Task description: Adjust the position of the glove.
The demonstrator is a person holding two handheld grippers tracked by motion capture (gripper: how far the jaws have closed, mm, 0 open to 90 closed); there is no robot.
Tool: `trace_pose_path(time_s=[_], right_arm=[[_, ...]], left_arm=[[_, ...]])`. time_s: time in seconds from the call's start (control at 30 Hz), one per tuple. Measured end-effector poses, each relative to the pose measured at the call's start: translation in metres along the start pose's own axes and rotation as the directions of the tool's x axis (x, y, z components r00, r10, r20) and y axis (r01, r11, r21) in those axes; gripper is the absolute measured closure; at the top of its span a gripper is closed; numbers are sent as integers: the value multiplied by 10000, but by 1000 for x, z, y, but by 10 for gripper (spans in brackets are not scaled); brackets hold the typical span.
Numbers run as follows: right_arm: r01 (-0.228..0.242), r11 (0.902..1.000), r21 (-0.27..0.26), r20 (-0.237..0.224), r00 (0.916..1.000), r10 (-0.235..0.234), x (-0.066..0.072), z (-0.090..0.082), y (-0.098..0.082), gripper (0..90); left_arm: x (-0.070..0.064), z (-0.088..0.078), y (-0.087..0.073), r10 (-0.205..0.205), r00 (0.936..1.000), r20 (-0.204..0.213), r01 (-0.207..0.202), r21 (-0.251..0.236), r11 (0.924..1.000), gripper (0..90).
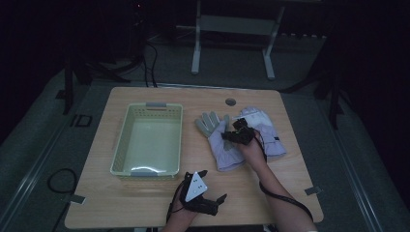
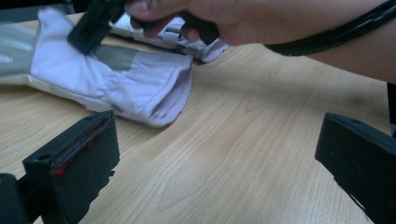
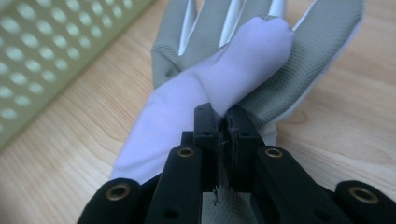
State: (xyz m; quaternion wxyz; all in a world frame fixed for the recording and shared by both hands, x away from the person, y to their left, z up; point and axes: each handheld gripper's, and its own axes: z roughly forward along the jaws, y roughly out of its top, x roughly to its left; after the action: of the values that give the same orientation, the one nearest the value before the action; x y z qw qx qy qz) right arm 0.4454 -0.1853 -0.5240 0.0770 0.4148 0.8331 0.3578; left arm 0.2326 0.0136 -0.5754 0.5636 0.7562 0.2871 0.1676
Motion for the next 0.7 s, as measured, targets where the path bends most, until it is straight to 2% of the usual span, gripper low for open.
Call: trace_pose_path(time_s=[0.17,0.23,0.4,0.5,0.57,0.7], right_arm=[[-222,9974,-681,72,9997,227,13,-27,8,852],[-253,9952,-947,-54,9997,249,19,-38,11,852],[-469,9840,-1718,-271,9987,429,28,-61,7,852],[-700,9763,-2047,-135,9975,687,32,-74,2,852],[-747,9738,-2150,200,9965,808,35,-80,-3,852],[-1247,9691,-2128,410,9898,1363,36,-80,-19,852]], left_arm=[[0,0,0,12,10000,-31,-12,1,10000,1],[0,0,0,39,10000,-41,-39,0,10000,0],[-1,0,0,49,10000,-67,-49,-19,10000,0],[-1,0,0,50,9999,-88,-50,-2,10000,0],[-1,0,0,49,9999,-96,-49,-6,10000,0],[-1,0,0,75,9999,-87,-75,15,10000,0]])
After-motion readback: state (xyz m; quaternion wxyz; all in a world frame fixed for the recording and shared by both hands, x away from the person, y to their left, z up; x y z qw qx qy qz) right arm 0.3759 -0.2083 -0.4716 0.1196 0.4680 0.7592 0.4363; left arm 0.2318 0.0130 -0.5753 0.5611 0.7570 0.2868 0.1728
